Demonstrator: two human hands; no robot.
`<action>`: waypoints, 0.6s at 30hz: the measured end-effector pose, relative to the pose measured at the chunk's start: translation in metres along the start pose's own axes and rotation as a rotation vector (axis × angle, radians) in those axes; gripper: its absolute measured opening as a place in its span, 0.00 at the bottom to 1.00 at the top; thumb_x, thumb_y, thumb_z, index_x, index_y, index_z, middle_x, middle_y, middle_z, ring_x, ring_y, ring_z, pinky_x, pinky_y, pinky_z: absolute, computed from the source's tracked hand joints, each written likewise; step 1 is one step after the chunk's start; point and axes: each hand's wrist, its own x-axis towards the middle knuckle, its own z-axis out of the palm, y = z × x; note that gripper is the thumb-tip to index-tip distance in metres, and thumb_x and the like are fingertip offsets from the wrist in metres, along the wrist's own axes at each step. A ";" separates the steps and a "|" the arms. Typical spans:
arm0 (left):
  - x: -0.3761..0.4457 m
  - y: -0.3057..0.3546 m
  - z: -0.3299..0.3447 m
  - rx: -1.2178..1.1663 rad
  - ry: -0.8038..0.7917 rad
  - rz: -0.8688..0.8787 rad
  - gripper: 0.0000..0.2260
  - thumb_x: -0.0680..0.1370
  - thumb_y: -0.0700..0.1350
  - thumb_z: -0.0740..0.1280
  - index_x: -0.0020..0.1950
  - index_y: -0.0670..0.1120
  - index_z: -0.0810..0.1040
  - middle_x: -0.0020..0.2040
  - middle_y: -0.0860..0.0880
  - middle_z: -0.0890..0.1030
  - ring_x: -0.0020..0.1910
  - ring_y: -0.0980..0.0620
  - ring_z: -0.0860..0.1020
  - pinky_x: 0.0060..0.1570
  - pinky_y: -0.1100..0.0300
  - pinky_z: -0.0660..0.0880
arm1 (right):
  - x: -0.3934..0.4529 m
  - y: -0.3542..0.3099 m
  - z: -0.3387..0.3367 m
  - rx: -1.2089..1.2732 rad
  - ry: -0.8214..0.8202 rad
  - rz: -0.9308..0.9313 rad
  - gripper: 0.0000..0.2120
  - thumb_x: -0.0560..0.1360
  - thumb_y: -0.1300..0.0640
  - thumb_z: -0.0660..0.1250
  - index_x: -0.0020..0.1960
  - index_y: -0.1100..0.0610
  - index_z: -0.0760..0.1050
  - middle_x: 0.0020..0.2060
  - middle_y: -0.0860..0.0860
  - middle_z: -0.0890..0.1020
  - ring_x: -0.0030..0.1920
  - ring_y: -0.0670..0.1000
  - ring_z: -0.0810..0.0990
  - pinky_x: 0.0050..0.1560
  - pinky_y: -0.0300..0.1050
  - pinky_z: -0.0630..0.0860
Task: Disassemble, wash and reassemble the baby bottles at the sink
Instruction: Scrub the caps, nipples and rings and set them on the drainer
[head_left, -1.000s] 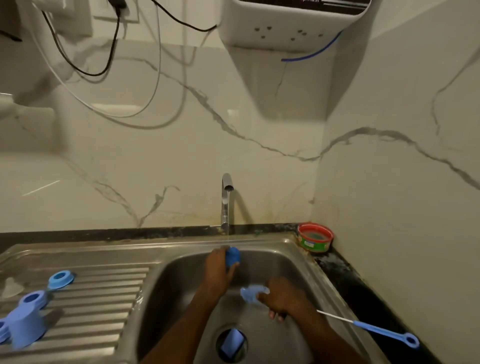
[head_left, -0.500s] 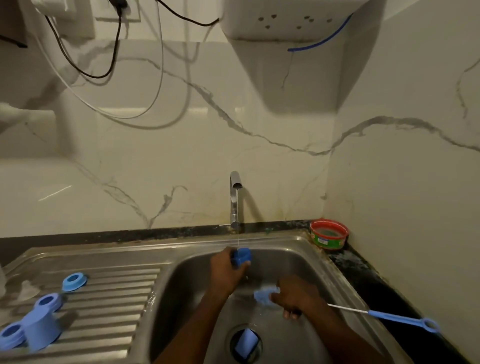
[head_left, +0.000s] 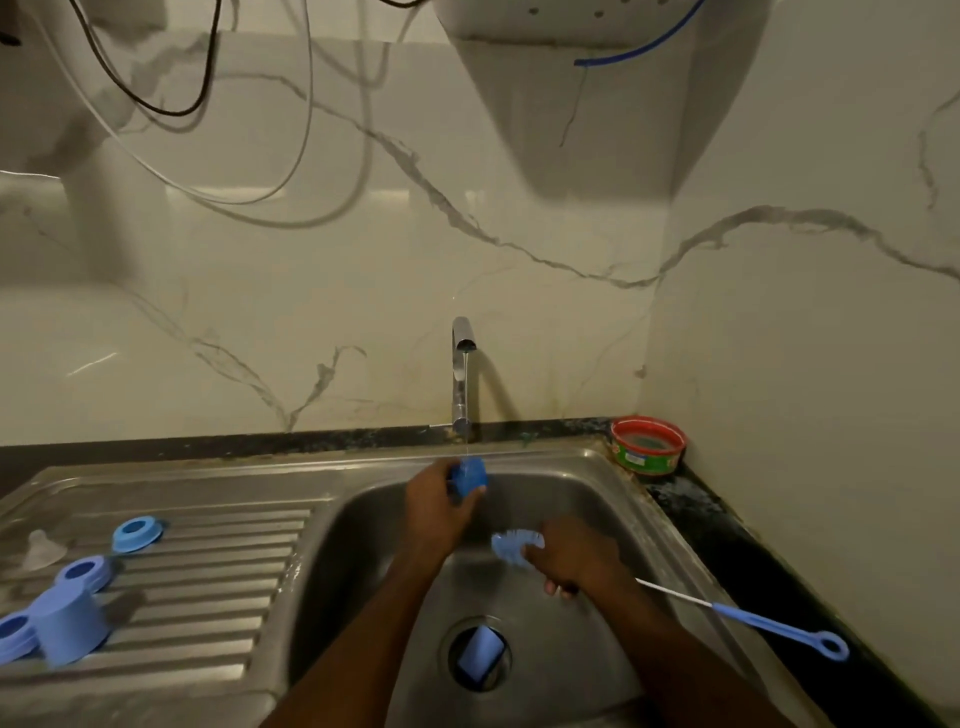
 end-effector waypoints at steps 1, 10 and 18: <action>-0.001 -0.003 0.001 0.038 -0.050 0.005 0.20 0.75 0.48 0.76 0.65 0.49 0.76 0.58 0.53 0.80 0.54 0.59 0.78 0.54 0.64 0.74 | 0.001 -0.001 0.000 -0.012 -0.005 -0.015 0.18 0.81 0.43 0.62 0.53 0.57 0.81 0.35 0.52 0.86 0.24 0.44 0.77 0.34 0.37 0.76; -0.006 0.004 -0.001 0.060 -0.079 -0.003 0.20 0.74 0.46 0.77 0.64 0.48 0.77 0.59 0.51 0.81 0.58 0.54 0.80 0.58 0.58 0.78 | 0.005 0.000 0.002 -0.015 -0.059 -0.010 0.17 0.81 0.45 0.62 0.57 0.58 0.79 0.35 0.53 0.86 0.24 0.45 0.79 0.35 0.40 0.80; -0.013 -0.008 -0.006 0.222 -0.197 -0.082 0.23 0.74 0.45 0.77 0.68 0.46 0.76 0.65 0.48 0.78 0.64 0.51 0.77 0.62 0.62 0.73 | 0.012 0.005 0.006 -0.019 -0.048 0.021 0.20 0.81 0.42 0.63 0.59 0.57 0.78 0.36 0.52 0.86 0.26 0.45 0.80 0.34 0.37 0.79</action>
